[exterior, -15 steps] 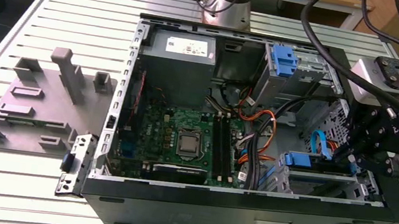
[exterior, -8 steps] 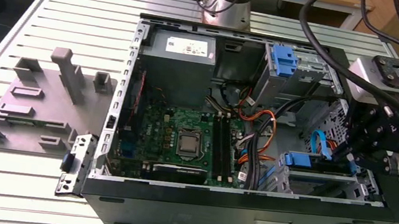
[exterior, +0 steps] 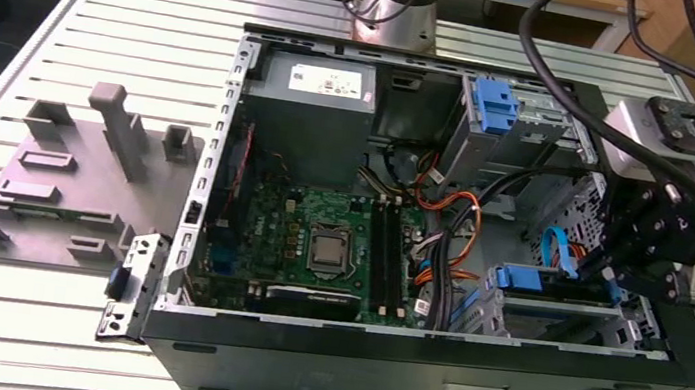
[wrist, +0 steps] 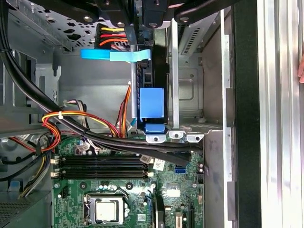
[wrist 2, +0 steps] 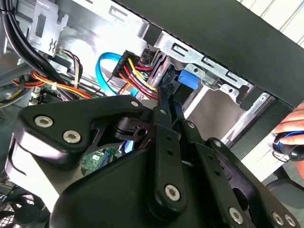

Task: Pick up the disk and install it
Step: 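Insert the second disk wire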

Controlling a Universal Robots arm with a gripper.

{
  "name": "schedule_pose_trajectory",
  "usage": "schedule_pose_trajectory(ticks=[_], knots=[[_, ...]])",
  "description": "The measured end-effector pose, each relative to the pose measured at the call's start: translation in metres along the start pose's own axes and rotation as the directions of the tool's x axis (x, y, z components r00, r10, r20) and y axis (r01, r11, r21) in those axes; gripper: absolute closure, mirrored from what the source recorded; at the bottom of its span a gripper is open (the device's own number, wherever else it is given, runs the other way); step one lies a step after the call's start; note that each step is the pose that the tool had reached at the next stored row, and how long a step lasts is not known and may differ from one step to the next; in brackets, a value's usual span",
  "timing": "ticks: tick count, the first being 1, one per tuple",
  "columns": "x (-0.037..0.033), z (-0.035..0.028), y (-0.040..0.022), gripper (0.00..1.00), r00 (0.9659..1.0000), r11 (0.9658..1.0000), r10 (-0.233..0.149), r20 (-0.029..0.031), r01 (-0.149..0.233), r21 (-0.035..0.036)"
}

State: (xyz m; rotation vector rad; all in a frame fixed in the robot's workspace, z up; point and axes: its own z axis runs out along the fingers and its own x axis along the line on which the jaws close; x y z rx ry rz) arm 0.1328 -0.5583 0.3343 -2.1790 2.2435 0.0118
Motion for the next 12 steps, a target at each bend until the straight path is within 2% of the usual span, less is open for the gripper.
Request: schedule_pose_trajectory(ticks=[7,12], knots=[[0.0000,0.0011,0.0000,0.84,0.9999,0.9999,0.014,0.0000,-0.014,0.0002],[0.0000,-0.0009,0.0000,0.84,0.9997,0.9997,0.024,0.0003,-0.024,0.0004]])
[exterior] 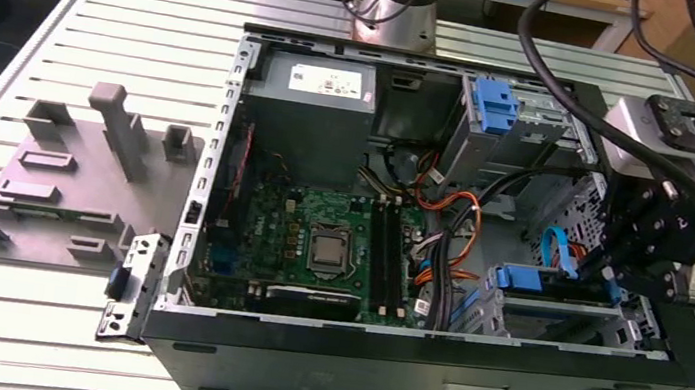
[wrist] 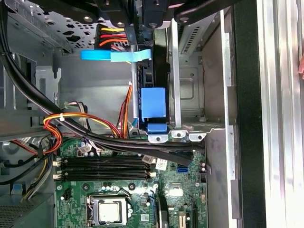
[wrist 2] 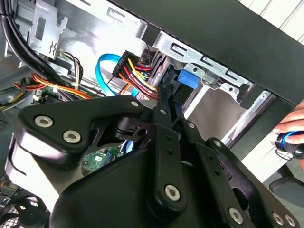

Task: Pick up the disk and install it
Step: 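Insert the second disk wire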

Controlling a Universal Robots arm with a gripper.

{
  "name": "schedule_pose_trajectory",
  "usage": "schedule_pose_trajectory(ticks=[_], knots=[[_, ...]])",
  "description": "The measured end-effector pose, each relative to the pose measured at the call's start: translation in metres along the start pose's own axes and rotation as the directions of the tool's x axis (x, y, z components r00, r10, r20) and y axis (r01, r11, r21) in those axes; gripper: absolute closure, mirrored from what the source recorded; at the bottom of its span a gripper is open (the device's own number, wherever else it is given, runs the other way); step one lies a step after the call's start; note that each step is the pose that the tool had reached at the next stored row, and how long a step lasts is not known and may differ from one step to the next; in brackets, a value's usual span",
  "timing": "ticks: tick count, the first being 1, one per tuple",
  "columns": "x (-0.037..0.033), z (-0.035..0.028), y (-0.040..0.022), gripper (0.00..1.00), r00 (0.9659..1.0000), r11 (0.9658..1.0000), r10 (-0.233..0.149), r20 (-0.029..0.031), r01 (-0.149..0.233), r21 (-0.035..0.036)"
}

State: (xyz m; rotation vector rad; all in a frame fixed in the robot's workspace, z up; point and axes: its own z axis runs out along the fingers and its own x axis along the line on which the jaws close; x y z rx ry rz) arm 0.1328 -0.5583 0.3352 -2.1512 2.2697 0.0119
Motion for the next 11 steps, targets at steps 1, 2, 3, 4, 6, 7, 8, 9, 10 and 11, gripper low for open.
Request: schedule_pose_trajectory(ticks=[1,2,3,4,6,7,8,9,10,11], knots=[[0.0000,-0.0001,0.0000,0.84,1.0000,1.0000,0.004,-0.0001,-0.004,0.0001],[0.0000,-0.0002,0.0000,0.84,0.9999,0.9999,0.011,-0.0002,-0.011,0.0002],[0.0001,-0.0003,0.0000,0.84,0.9998,0.9998,0.020,-0.0005,-0.020,0.0003],[0.0002,-0.0002,0.0000,0.84,0.9995,0.9995,0.031,-0.0005,-0.031,0.0005],[0.0004,0.0000,0.0000,0.84,0.9983,0.9983,0.059,-0.0006,-0.059,0.0009],[0.0004,0.0001,0.0000,0.84,0.9976,0.9976,0.070,-0.0006,-0.070,0.0011],[0.0004,0.0002,0.0000,0.84,0.9975,0.9975,0.071,-0.0006,-0.071,0.0011],[0.0004,0.0003,0.0000,0.84,0.9975,0.9975,0.071,-0.0006,-0.071,0.0011],[0.0004,0.0007,0.0000,0.84,0.9975,0.9975,0.071,-0.0005,-0.071,0.0011],[0.0004,0.0008,0.0000,0.84,0.9975,0.9975,0.071,-0.0005,-0.071,0.0012]])
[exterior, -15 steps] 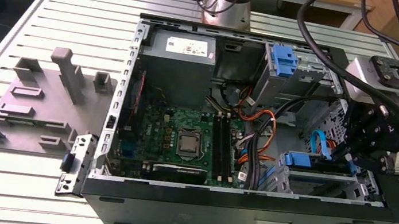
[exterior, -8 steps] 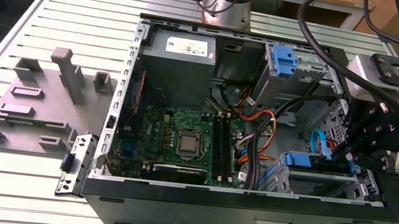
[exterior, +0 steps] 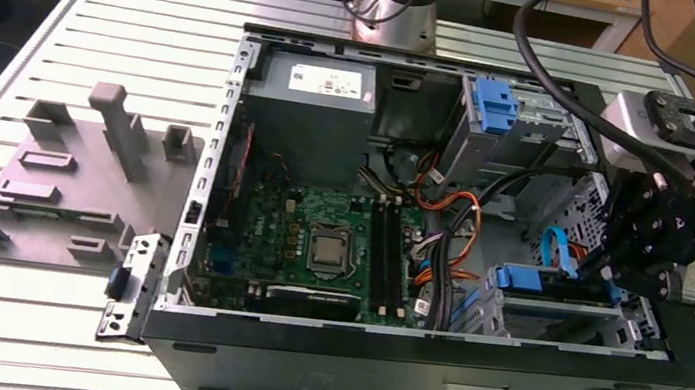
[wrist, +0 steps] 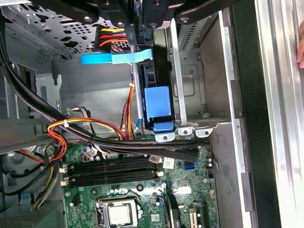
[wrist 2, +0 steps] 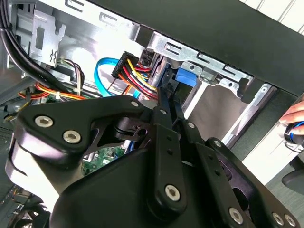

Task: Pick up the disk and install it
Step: 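Insert the second disk wire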

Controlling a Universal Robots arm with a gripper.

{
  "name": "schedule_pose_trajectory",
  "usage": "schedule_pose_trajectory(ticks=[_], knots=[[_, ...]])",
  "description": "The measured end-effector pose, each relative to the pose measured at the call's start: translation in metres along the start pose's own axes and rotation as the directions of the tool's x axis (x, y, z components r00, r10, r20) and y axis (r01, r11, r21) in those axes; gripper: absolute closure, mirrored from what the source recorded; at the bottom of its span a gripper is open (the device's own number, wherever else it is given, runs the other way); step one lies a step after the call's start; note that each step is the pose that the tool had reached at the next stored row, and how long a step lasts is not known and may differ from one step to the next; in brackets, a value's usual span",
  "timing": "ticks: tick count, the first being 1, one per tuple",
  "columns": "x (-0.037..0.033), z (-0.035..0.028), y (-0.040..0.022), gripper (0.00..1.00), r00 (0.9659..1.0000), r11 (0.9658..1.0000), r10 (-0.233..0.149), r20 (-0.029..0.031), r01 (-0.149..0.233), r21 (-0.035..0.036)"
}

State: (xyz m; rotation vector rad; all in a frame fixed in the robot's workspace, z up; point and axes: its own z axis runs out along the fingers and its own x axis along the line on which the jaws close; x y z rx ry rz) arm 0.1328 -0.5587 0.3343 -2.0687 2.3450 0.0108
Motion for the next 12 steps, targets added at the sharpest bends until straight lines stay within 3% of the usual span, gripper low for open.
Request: schedule_pose_trajectory(ticks=[12], knots=[[0.0001,0.0003,0.0000,0.84,1.0000,1.0000,0.000,0.0000,0.000,0.0000]])
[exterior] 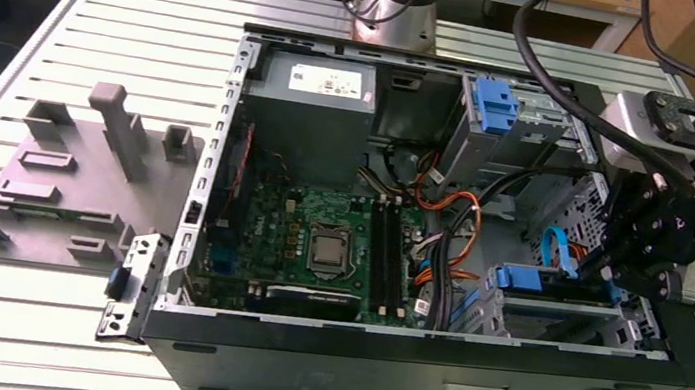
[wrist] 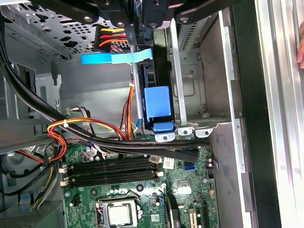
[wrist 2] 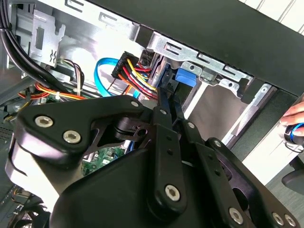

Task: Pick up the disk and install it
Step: 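Insert the second disk wire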

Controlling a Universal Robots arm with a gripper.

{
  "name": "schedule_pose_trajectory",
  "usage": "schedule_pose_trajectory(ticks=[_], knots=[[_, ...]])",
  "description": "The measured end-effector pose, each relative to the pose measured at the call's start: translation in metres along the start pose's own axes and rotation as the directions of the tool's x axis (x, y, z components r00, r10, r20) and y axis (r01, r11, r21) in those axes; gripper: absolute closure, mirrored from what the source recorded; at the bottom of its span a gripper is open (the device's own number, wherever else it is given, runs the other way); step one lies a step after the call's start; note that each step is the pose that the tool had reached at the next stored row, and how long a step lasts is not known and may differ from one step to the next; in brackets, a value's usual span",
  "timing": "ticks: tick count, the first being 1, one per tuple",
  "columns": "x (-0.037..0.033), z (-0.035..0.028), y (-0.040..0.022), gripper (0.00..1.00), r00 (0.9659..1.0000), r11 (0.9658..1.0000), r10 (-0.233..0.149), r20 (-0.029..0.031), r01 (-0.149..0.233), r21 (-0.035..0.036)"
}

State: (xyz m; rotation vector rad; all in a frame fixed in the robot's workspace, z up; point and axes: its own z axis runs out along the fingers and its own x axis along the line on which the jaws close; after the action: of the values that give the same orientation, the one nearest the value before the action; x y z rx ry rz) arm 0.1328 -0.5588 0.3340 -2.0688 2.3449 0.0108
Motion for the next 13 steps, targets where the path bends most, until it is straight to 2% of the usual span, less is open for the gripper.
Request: schedule_pose_trajectory(ticks=[7,13], knots=[[0.0005,-0.0018,-0.0001,0.84,1.0000,1.0000,0.000,-0.0003,0.000,0.0000],[0.0016,-0.0004,-0.0002,0.84,1.0000,1.0000,0.000,0.0001,0.000,0.0000]])
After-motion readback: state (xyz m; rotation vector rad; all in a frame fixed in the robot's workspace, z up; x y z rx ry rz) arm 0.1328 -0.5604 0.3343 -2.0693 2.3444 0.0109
